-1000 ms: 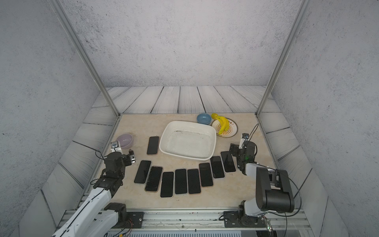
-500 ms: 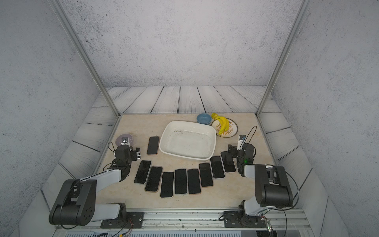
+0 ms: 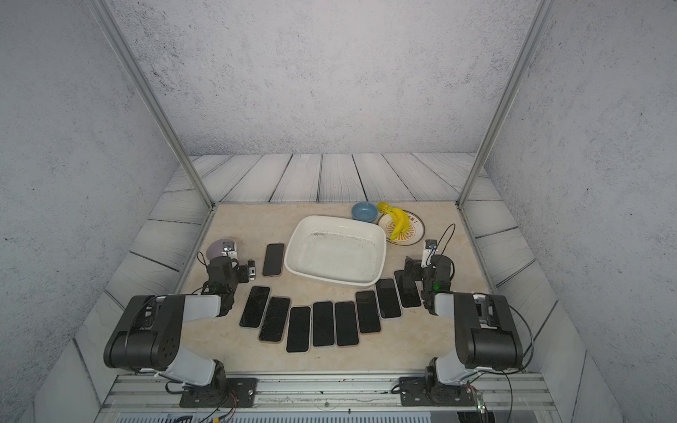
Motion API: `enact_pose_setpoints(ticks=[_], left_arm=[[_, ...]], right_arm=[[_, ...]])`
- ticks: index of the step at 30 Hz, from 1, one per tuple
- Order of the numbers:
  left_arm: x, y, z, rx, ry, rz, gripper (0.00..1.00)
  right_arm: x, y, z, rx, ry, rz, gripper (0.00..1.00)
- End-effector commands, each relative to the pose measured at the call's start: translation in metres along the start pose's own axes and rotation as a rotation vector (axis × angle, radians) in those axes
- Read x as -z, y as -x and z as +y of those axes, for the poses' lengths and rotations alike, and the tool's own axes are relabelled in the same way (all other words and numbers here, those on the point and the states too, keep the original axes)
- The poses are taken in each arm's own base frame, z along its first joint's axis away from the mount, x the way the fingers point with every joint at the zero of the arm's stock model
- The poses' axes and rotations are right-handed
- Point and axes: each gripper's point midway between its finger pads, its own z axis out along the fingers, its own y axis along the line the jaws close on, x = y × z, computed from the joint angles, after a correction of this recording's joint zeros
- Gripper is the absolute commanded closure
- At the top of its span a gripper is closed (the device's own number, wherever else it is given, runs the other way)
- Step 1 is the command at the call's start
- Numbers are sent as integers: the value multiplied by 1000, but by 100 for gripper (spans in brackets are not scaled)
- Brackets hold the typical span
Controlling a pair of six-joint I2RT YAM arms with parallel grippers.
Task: Take the phone out of the storage box
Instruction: Reset both arms
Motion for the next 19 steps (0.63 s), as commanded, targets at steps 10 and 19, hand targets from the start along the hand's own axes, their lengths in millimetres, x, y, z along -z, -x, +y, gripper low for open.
enact_pose_setpoints(ticks=[10, 19], left_arm=[[0, 13, 1, 27, -14, -44, 1], [-2, 13, 0, 27, -17, -38, 2]], right_arm=[[-2, 4, -2, 7, -19, -4, 0], [-2, 3, -1, 7, -18, -3, 0]])
